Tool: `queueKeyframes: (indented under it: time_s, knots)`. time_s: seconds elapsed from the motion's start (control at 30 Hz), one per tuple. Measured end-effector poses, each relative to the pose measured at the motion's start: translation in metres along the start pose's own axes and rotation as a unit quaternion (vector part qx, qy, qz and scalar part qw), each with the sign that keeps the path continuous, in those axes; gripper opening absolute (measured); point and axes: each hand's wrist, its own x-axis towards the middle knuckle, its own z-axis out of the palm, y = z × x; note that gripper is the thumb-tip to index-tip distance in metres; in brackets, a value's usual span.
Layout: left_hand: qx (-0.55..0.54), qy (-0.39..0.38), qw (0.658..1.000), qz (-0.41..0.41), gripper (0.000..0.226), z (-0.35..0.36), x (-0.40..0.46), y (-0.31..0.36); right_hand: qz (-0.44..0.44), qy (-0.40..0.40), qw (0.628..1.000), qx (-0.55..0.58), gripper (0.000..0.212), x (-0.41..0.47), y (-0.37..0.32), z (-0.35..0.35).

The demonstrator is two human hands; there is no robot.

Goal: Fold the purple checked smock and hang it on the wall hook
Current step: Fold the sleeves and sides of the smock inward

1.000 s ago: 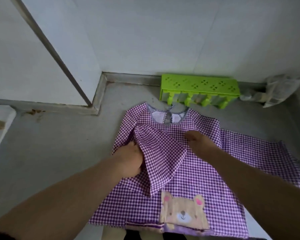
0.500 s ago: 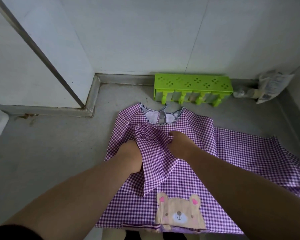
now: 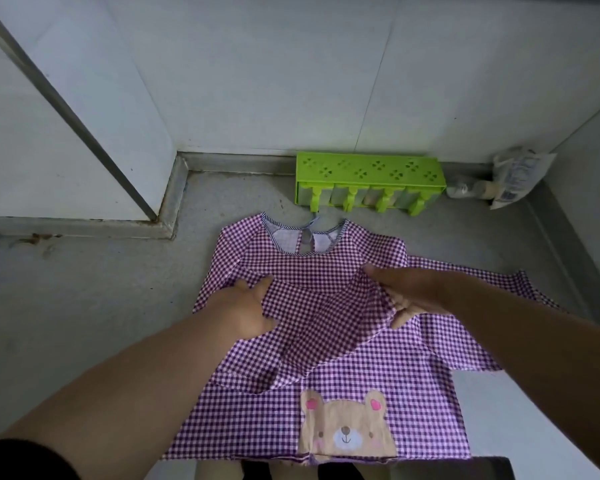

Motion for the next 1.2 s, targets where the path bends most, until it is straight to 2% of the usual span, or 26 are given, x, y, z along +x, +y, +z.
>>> queueKeyframes:
  time_s: [0.07, 0.13, 0.17, 0.2, 0.27, 0.33, 0.4, 0.47, 0.57, 0.63, 0.7, 0.77, 0.83, 0.87, 0.9, 0.93, 1.03, 1.07, 1.13, 1.17, 1.2]
  knots:
    - [-0.011, 0.005, 1.000, 0.000, 0.099, -0.002, 0.000, -0.001, -0.044, -0.023, 0.999, 0.010, 0.063, 0.005, 0.000, 0.008]
    - [-0.016, 0.008, 1.000, 0.001, 0.096, -0.002, 0.001, -0.002, -0.106, -0.001, 0.994, -0.013, 0.030, 0.007, -0.002, 0.014]
    - [-0.019, 0.007, 1.000, 0.001, 0.094, -0.002, 0.001, -0.003, -0.131, 0.015, 0.991, -0.029, 0.023, 0.008, -0.004, 0.017]
    - [-0.024, 0.007, 1.000, 0.000, 0.094, -0.002, 0.002, -0.004, -0.144, 0.024, 0.989, -0.028, 0.022, 0.009, -0.007, 0.018]
    - [-0.039, 0.014, 0.999, -0.004, 0.093, -0.003, 0.003, -0.008, -0.117, -0.015, 0.992, 0.037, 0.021, 0.005, -0.014, 0.019]
    - [-0.048, 0.021, 0.999, -0.006, 0.093, -0.005, 0.004, -0.011, -0.073, -0.037, 0.995, 0.061, 0.033, -0.002, -0.021, 0.024]
    - [-0.055, 0.026, 0.998, -0.006, 0.092, -0.005, 0.004, -0.016, -0.071, 0.024, 0.994, -0.078, 0.032, -0.001, -0.024, 0.031]
    - [-0.060, 0.028, 0.998, -0.003, 0.091, -0.005, 0.004, -0.019, -0.124, 0.114, 0.963, -0.213, 0.015, 0.009, -0.021, 0.041]
    - [-0.079, 0.031, 0.996, -0.006, 0.091, -0.005, 0.007, -0.025, -0.231, 0.174, 0.947, -0.143, 0.018, 0.009, -0.027, 0.053]
    - [-0.099, 0.032, 0.994, -0.015, 0.092, -0.008, 0.011, -0.029, -0.314, 0.185, 0.913, -0.187, 0.017, 0.007, -0.026, 0.052]
    - [-0.112, 0.037, 0.992, -0.034, 0.091, -0.010, 0.013, -0.037, -0.342, 0.151, 0.851, -0.370, 0.013, 0.008, -0.023, 0.043]
    - [-0.102, 0.047, 0.992, -0.052, 0.089, -0.011, 0.012, -0.044, -0.282, 0.093, 0.752, -0.589, 0.016, 0.011, -0.019, 0.028]
    - [-0.086, 0.070, 0.992, -0.061, 0.086, -0.012, 0.011, -0.050, -0.185, 0.061, 0.692, -0.695, 0.021, 0.006, -0.020, 0.013]
    - [-0.086, 0.085, 0.990, -0.067, 0.085, -0.011, 0.011, -0.053, -0.146, 0.063, 0.690, -0.706, 0.027, 0.001, -0.022, 0.008]
    - [-0.091, 0.100, 0.988, -0.073, 0.083, -0.011, 0.012, -0.056, -0.125, 0.072, 0.704, -0.695, 0.035, -0.002, -0.025, 0.006]
    - [-0.098, 0.110, 0.986, -0.081, 0.081, -0.011, 0.012, -0.061, -0.104, 0.087, 0.727, -0.673, 0.038, -0.004, -0.029, 0.009]
    - [-0.095, 0.141, 0.980, -0.104, 0.079, -0.009, 0.010, -0.073, -0.076, 0.173, 0.806, -0.561, 0.030, 0.008, -0.022, 0.028]
    - [-0.107, 0.153, 0.976, -0.112, 0.079, -0.008, 0.010, -0.077, -0.046, 0.195, 0.822, -0.534, 0.044, 0.014, -0.014, 0.038]
    - [-0.170, 0.161, 0.961, -0.144, 0.079, -0.006, 0.012, -0.087, 0.012, 0.238, 0.822, -0.518, 0.078, 0.025, 0.001, 0.053]
    - [-0.210, 0.163, 0.951, -0.157, 0.077, -0.006, 0.013, -0.090, 0.021, 0.268, 0.805, -0.528, 0.079, 0.032, 0.007, 0.056]
    - [-0.251, 0.170, 0.940, -0.158, 0.071, -0.007, 0.011, -0.091, 0.023, 0.300, 0.787, -0.539, 0.068, 0.036, 0.012, 0.057]
